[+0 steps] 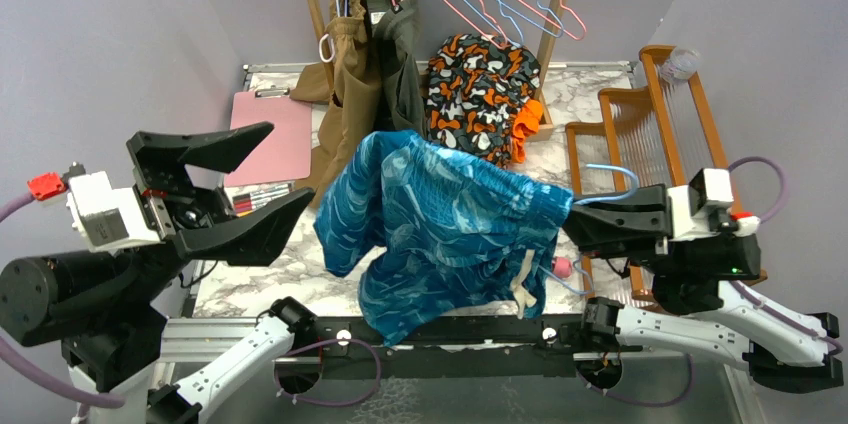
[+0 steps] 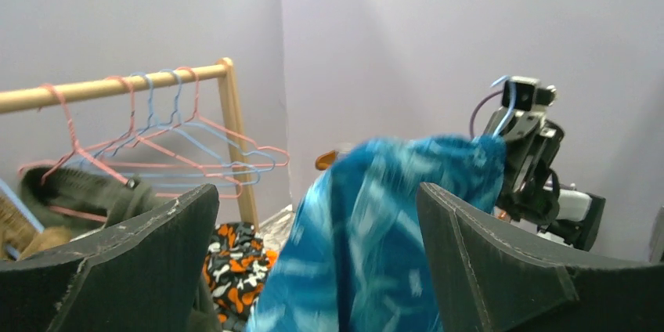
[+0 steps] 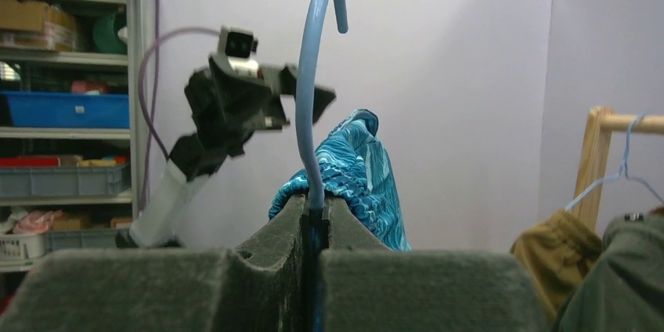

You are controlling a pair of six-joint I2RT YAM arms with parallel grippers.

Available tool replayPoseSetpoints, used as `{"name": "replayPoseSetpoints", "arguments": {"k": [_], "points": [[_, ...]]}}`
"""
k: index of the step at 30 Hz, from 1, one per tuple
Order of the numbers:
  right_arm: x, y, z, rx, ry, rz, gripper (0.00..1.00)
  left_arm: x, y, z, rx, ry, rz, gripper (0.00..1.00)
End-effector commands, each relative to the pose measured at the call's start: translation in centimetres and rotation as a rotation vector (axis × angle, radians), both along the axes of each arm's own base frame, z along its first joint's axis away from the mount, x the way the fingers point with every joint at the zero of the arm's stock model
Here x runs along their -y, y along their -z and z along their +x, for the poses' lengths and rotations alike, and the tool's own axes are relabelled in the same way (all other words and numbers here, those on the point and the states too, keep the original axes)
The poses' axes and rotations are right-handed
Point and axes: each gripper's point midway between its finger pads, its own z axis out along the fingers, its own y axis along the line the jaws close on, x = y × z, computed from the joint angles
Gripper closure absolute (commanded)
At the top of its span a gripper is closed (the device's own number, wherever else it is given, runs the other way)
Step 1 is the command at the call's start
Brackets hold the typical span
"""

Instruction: Place the shorts on the hanger

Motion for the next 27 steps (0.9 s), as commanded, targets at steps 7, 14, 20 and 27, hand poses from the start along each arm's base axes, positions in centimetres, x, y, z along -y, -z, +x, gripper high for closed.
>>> {"name": "replayPoseSetpoints", "arguments": {"k": [7,14,20,27], "points": [[1.2,3.8,1.8,-0.077,0.092,0.02,0.99,6.9,0.5,1.1,0.07,0.297,0.133,0.01],[-0.4,5.4,2.4,-0.104,0.083,-0.026,0.99,10.0,4.6,4.9,-0.028,0.347,0.142,0.02],[-1.7,7.2,3.2,-0.121,0.099,-0.07,0.99,9.9,4.7,4.6,0.007,0.34,0.184,0.02],[-3.8,9.7,3.4,-0.118,0.082,-0.15,0.99,10.1,8.0,3.4,-0.035,0.39,0.304,0.01]]}}
